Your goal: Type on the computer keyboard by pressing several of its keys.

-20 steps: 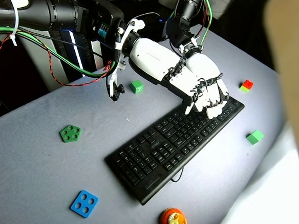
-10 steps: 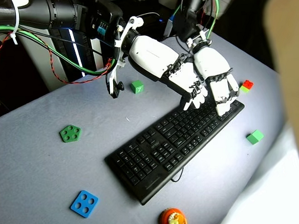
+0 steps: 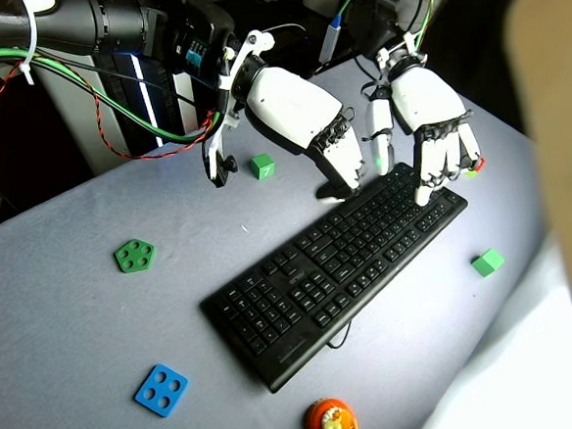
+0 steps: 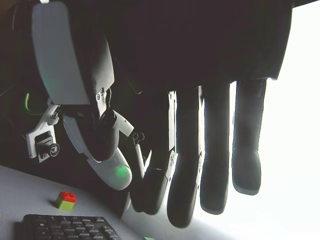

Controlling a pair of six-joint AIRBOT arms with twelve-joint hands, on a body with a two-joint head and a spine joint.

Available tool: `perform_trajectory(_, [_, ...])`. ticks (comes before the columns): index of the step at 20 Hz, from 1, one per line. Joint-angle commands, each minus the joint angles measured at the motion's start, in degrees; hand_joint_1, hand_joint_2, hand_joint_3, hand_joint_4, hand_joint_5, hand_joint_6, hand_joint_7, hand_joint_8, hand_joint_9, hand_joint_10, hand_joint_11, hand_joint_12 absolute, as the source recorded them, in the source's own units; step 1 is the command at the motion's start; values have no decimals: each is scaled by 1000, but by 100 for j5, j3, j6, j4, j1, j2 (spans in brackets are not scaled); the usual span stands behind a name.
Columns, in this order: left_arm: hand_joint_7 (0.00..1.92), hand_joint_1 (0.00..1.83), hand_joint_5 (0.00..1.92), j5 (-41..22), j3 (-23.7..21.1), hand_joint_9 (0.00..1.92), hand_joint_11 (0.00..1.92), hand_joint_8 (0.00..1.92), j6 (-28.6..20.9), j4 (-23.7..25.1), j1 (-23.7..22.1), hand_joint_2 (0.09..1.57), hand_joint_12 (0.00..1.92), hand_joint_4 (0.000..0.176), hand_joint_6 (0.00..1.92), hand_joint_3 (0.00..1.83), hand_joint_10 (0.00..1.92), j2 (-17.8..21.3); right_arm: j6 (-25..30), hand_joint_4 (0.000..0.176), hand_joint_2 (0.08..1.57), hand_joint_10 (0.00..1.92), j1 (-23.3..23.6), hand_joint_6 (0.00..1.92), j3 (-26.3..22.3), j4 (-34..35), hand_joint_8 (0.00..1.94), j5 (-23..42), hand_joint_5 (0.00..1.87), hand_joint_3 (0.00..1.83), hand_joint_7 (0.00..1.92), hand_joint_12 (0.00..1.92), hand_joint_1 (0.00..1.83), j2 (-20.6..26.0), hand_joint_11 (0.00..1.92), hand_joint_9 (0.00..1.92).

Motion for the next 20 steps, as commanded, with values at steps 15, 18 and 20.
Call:
perform_trajectory(15, [1009, 278, 802, -4, -219, 979, 769, 1881, -75, 382, -293, 1567, 1921, 0, 1849, 3, 1921, 620, 7, 0, 1570, 1921, -1, 1908, -51, -664, 1799, 226, 884, 27, 1177, 1921, 226, 33, 1101, 1180])
perform_trajectory(18, [1066, 218, 810, 13, -279, 1025, 812, 1795, -75, 382, -361, 1571, 1921, 0, 1857, 36, 1921, 659, 8, 0, 1560, 1921, -18, 1789, -60, -704, 1798, 225, 912, 22, 1155, 1921, 288, 35, 1068, 1131])
perform_trajectory(20, [1048, 207, 823, 21, -311, 993, 765, 1754, -75, 381, -376, 1571, 1921, 0, 1863, 28, 1921, 676, 8, 0, 1539, 1921, -18, 1701, -64, -707, 1734, 223, 883, 3, 1135, 1921, 433, 35, 1032, 1097])
